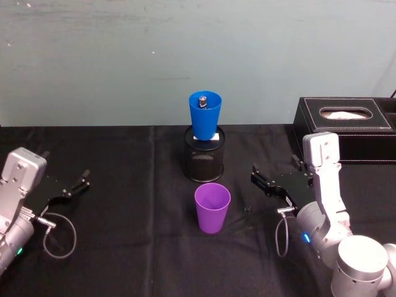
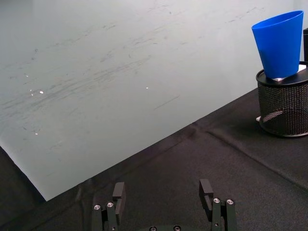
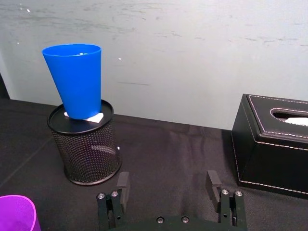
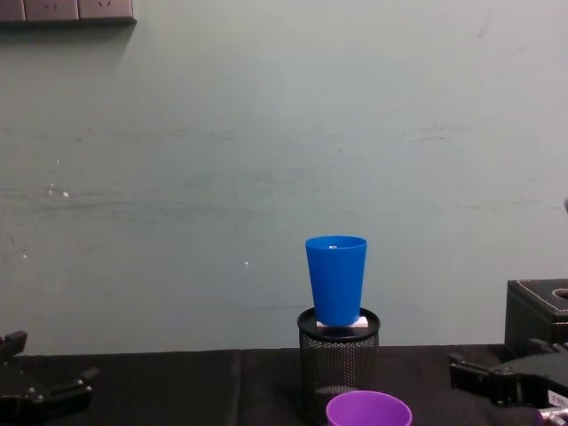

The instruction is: Pick up one cup with a gripper and tap it against the other cup.

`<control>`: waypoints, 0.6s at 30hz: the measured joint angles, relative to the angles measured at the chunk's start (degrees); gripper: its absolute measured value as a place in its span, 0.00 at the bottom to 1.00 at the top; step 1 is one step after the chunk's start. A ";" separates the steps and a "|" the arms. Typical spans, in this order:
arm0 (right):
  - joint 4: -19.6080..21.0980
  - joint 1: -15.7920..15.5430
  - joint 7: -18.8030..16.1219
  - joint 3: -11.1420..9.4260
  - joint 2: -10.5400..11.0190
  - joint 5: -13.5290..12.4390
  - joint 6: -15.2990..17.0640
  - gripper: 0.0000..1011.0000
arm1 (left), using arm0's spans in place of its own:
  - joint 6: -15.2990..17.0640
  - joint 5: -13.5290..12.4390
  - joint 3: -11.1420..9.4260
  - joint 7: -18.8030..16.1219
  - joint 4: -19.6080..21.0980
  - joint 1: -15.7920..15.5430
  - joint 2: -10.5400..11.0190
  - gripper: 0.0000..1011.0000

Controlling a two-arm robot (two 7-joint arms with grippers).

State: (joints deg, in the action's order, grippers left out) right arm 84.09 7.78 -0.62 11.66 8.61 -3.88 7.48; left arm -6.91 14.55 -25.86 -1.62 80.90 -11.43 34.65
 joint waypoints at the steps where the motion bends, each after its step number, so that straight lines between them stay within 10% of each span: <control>1: 0.00 0.00 0.01 0.00 0.00 0.00 0.00 0.99 | 0.00 0.00 0.00 0.00 0.00 0.00 0.00 0.99; 18: 0.00 0.00 0.01 0.00 0.00 0.00 -0.01 0.99 | 0.00 0.00 0.00 0.00 0.00 0.00 0.00 0.99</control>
